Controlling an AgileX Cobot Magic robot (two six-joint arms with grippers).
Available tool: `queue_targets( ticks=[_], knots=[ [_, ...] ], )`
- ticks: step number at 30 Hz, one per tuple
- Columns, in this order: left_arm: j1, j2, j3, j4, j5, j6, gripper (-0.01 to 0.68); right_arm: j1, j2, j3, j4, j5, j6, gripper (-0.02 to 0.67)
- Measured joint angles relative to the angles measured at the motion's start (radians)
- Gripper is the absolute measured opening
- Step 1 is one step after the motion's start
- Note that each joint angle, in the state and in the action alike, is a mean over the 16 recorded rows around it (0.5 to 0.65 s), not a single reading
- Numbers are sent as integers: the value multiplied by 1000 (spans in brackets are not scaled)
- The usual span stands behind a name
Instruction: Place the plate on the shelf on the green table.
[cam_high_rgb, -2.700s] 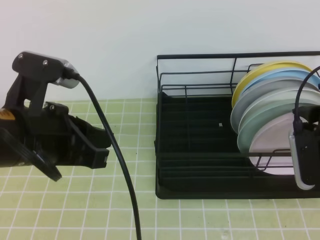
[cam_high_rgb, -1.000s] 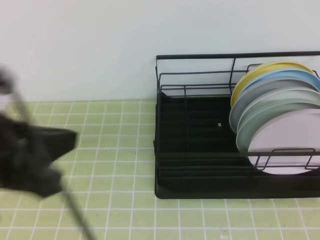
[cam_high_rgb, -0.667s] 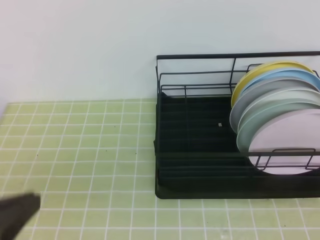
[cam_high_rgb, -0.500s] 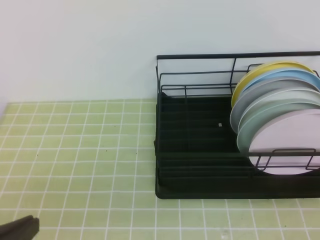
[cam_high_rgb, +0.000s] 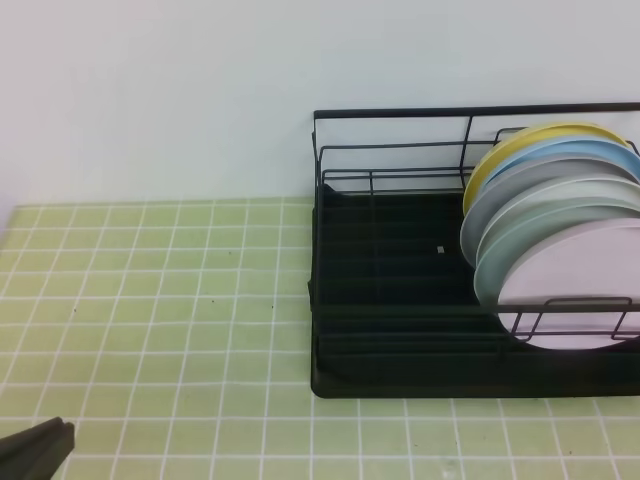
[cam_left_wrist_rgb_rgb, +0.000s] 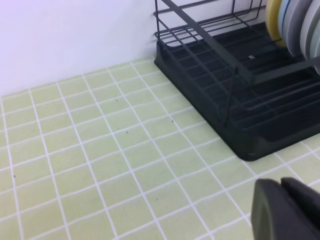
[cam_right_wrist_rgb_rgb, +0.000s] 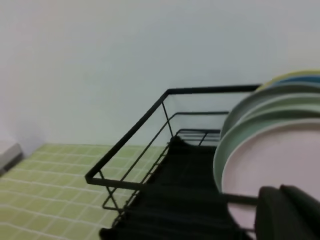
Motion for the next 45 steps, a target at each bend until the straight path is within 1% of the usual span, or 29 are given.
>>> queue_targets(
  ticks=[5,9,13,17,22,29,33,36,40,45],
  knots=[
    [0,0,0,0,8,0,-3,0,0,24,120,2,5,-2],
    [0,0,0,1,12,0,-3,0,0,40,189,3,5,-2],
    [2,0,4,20,4,-16,-3,0,0,51,233,3,5,-2],
    [22,-8,27,58,-49,-67,-3,0,0,55,259,2,4,-2],
    [83,-45,97,101,-146,-158,-3,0,0,56,275,2,4,-2],
    [208,-165,241,144,-233,-290,-3,0,0,56,282,1,4,-2],
    [277,-249,308,144,-211,-320,-3,0,0,56,283,2,4,-2],
    [314,-300,339,147,-173,-327,-3,0,0,56,283,1,4,-2],
    [346,-346,358,153,-129,-318,-3,0,0,56,283,1,4,-2],
    [367,-366,361,156,-99,-306,-3,0,0,56,283,1,4,-2]
  ],
)
